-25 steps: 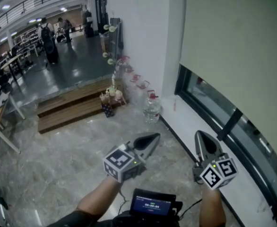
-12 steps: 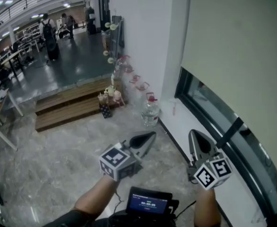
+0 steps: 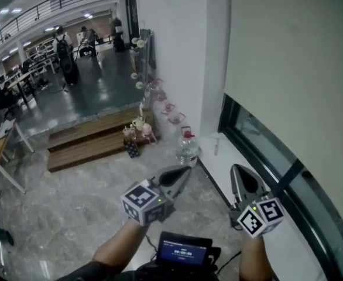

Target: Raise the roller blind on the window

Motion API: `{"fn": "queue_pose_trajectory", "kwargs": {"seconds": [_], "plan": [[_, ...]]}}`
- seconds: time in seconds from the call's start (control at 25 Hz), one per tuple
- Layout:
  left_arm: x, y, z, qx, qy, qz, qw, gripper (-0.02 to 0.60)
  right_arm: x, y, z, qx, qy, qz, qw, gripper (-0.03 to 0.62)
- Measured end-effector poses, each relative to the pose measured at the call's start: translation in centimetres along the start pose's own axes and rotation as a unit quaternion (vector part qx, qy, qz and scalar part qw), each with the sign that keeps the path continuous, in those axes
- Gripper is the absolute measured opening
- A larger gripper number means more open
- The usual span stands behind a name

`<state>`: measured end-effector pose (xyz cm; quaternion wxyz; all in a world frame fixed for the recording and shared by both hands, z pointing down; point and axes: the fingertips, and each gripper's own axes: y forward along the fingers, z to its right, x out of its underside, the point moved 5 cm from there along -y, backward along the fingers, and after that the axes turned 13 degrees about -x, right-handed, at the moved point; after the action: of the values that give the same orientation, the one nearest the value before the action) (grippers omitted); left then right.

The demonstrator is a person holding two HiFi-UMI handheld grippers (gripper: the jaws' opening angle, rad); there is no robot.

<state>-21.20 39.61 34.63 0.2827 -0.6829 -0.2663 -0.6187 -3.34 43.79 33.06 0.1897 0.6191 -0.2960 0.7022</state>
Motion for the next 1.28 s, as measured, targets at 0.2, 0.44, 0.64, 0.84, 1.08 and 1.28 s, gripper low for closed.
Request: {"fn": "queue_pose_trajectory", "kwargs": {"seconds": [0.2,0.44,0.64,0.84,1.08,1.28], "plan": [[0.4,4.1,0.7,-0.001,-0.004,-0.003,1.0000,-0.009,-0.2,-0.4,3.7,-0.002,0.002,0.005,1.000,0.005],[0.9,7.9,2.1,0.002,-0.005,-0.009,0.9999,-0.009,-0.5,-1.0,7.5,-0.007,-0.001,0.006,1.000,0.005],[1.0,9.4,2.7,-0.005,-0.005,-0.013,0.9999,-0.009,-0.5,-1.5,9.5,-0.008,0.010,0.010,1.000,0.005],[1.0,11.5,2.3,-0.007,0.000,-0.017,0.9998,-0.009,-0.4,-0.8,11.5,-0.013,0.020,0.014,1.000,0.005],[1.8,14.7,0.7,0.007,-0.004,-0.012,0.9999,-0.009,0.7,1.1,14.2,-0.014,0.017,0.005,1.000,0.005],[1.5,17.0,-1.7,0.016,-0.010,-0.005,0.9998,-0.009,0.5,3.4,16.0,-0.001,0.012,0.003,1.000,0.005]]}}
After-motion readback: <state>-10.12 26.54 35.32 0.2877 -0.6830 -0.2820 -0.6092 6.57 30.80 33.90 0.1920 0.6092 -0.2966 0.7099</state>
